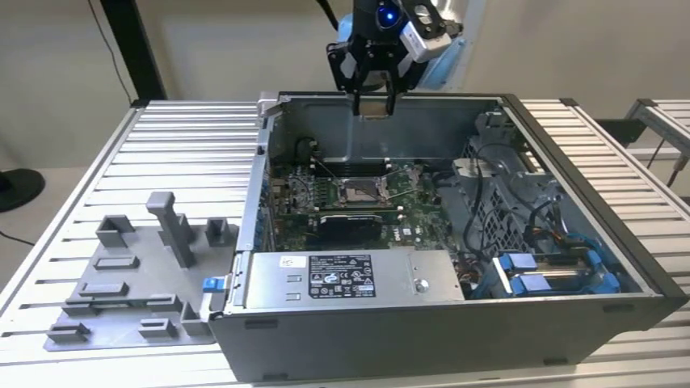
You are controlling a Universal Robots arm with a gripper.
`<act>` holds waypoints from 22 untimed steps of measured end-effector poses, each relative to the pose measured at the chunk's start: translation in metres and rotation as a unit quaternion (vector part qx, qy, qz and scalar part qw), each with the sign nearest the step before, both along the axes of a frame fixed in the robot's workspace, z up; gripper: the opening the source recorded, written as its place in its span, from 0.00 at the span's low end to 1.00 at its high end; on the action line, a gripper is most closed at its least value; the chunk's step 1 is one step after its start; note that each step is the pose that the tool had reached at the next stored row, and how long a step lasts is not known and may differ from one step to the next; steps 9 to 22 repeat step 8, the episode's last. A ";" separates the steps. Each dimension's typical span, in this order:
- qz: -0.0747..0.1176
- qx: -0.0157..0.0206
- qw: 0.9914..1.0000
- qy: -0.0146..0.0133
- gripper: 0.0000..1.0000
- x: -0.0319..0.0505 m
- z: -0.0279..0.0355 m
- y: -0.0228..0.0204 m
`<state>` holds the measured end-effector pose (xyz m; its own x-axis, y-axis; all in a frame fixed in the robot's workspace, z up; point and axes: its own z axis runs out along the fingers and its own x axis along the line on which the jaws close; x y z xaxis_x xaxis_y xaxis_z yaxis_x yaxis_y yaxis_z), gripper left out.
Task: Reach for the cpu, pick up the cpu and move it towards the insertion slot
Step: 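Pick up the cpu and move it towards the insertion slot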
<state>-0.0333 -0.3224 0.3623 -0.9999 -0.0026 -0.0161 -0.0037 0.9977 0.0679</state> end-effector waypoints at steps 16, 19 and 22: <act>0.000 0.000 1.000 0.000 0.00 0.0000 0.0000 0.0000; 0.000 0.000 1.000 0.000 0.00 0.0000 0.0000 0.0000; 0.000 0.000 1.000 0.000 0.00 0.0000 0.0000 0.0000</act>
